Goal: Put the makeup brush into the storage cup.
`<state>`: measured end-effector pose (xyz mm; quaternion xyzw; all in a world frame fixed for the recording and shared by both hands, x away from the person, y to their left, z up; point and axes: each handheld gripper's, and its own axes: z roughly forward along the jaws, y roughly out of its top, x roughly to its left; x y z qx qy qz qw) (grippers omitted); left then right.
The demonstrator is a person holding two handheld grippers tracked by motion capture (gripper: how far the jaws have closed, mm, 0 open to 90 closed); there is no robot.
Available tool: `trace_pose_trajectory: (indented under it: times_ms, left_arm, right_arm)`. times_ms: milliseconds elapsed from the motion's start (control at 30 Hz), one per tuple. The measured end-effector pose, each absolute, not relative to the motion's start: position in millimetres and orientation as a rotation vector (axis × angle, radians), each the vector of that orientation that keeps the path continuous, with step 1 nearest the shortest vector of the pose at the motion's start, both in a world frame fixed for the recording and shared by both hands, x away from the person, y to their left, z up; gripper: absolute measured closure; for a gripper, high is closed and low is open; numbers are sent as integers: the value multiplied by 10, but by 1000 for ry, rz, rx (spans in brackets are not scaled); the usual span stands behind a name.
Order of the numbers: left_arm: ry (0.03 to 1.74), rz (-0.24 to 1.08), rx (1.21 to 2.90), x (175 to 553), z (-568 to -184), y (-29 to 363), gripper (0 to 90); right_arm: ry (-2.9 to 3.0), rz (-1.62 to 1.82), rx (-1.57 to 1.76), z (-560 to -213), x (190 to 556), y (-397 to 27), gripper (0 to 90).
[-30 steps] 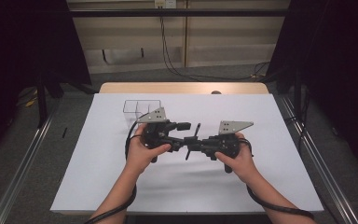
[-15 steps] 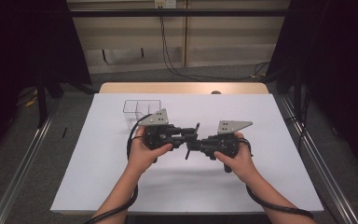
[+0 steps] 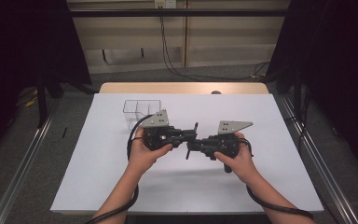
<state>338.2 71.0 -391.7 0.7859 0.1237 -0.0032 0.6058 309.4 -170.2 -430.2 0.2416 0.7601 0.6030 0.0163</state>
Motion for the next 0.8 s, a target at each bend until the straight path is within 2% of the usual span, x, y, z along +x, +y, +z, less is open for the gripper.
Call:
trace_pose_trajectory:
  times_ms: [133, 367, 700, 800]
  left_arm:
    - [291, 4, 1813, 3381, -3910, 728, 839]
    - [297, 12, 1788, 3380, -3891, 752, 840]
    - [297, 27, 1786, 3379, -3892, 765, 839]
    - [300, 33, 1782, 3377, -3889, 771, 840]
  right_arm:
    - [2366, 1882, 747, -4299, 3092, -1704, 794]
    - [2367, 1888, 741, -4302, 3081, -1705, 694]
    - [2360, 1865, 731, -4301, 3060, -1730, 467]
    - [2371, 1856, 723, -4302, 3058, -1733, 365]
